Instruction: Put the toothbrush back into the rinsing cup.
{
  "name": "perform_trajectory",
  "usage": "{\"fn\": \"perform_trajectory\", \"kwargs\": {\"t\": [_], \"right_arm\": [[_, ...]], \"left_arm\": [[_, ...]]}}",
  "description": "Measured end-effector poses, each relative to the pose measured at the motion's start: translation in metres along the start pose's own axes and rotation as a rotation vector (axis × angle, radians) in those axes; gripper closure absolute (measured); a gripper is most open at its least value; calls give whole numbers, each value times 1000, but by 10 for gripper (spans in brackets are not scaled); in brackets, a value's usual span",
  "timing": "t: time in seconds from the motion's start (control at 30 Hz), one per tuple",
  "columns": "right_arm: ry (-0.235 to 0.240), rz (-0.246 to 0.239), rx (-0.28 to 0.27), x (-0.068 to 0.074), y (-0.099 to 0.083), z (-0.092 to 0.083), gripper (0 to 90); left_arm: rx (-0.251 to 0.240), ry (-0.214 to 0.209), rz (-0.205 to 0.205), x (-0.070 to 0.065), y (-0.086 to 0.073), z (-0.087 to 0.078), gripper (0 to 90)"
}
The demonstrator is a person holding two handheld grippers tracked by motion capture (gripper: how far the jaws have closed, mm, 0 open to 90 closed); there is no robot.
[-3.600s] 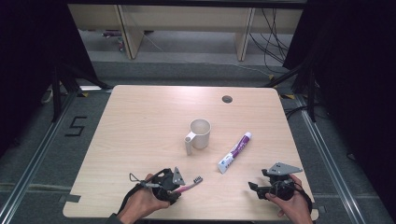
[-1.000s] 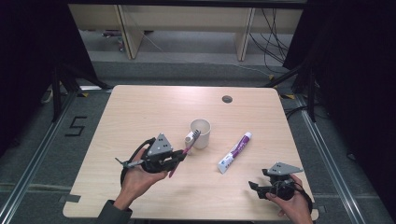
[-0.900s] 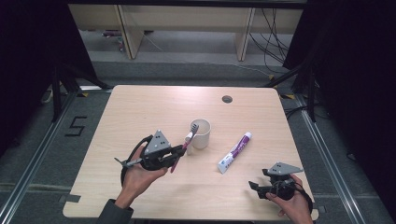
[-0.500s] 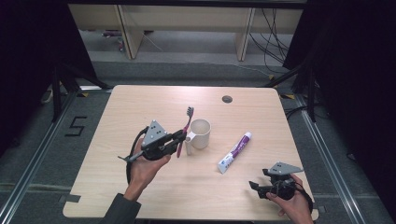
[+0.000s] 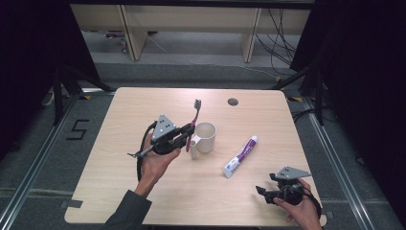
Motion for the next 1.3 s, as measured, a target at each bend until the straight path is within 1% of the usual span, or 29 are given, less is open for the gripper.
{"fn": "perform_trajectory", "kwargs": {"t": [0.03, 0.07, 0.1, 0.13, 0.17, 0.2, 0.33, 0.37, 0.4, 0.47, 0.5, 0.57, 0.6, 0.63, 0.7, 0.77, 0.8, 0.83, 0.87, 0.9, 0.93, 0.97, 1.0, 1.13, 1.17, 1.23, 1.3], "right_arm": [[-1, 5, 5, 0, 0, 0, 256], [-4, -8, -3, -1, -1, 1, 257], [0, -4, 1, -1, 0, 0, 257], [0, -4, 1, -1, 0, 0, 257], [-3, -4, -1, -1, 0, 0, 256], [-3, -4, -2, -1, 0, 0, 257], [-9, -8, 0, -1, 0, -1, 257], [-16, -22, -6, -3, 0, 0, 256], [-8, -8, 0, -1, 0, -1, 257], [-11, -11, 3, -2, -1, -1, 257], [-1, -6, 0, -1, 0, 0, 257], [-1, -6, 0, -1, 0, 0, 256], [-9, -16, -2, -2, 0, -1, 257], [-10, -12, 3, -1, -1, -1, 257], [-1, -5, -5, -1, 0, 0, 256], [1, -3, -7, -1, 0, 0, 257], [8, 14, 5, 1, -1, -1, 257], [8, 17, 6, 1, -1, -1, 257], [0, -3, -5, -2, 0, -1, 257], [1, -5, -5, -1, -1, 0, 256], [6, 9, 2, 0, -1, -1, 256], [6, 9, 2, 0, -1, -1, 256], [1, -5, -5, -1, 0, 0, 257], [-1, -7, -7, -1, -1, 0, 256], [5, 16, 5, 1, -1, -1, 256], [5, 9, 1, 0, -1, 0, 257], [4, 13, 3, 0, -1, 0, 256]], "left_arm": [[-4, 3, 3, 1, 1, 1, 824], [-7, 1, 1, 1, 2, 2, 824], [-18, 4, 5, 2, 4, 4, 824], [-18, 4, 5, 2, 4, 4, 824], [-31, -9, 4, 2, 5, 6, 824], [-32, -8, 10, 3, 6, 7, 823], [-34, 4, 12, 5, 6, 10, 823], [-40, 8, 14, 7, 6, 13, 823], [-41, 8, 17, 8, 6, 14, 823], [-43, 12, 16, 10, 6, 17, 823], [-44, 14, 18, 10, 5, 19, 823], [-43, 18, 22, 11, 4, 20, 823], [-49, 17, 28, 13, 3, 22, 823], [-52, 13, 22, 13, 3, 24, 824], [-48, 15, 20, 14, 1, 25, 823], [-48, 15, 29, 15, -1, 26, 823], [-50, 15, 28, 15, -2, 26, 823], [-48, 16, 28, 16, -3, 27, 823], [-43, 17, 33, 16, -6, 28, 823], [-41, 22, 39, 17, -7, 28, 823], [-41, 19, 39, 17, -10, 29, 823], [-41, 19, 39, 17, -10, 29, 823], [-32, 17, 42, 17, -14, 29, 823], [-23, 14, 43, 17, -19, 31, 822], [-19, 15, 41, 18, -22, 30, 821], [-14, 15, 41, 18, -25, 29, 821], [-11, 12, 42, 18, -26, 29, 820]]}}
Point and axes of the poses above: each handheld gripper's, and its own axes: z roughly forward along the jaws, y roughly out of its top, x roughly to its left, the point moved 7 cm from there along z, roughly forward along the jaws, and after that the axes turned 13 degrees about -y, right-handed, at the moved point
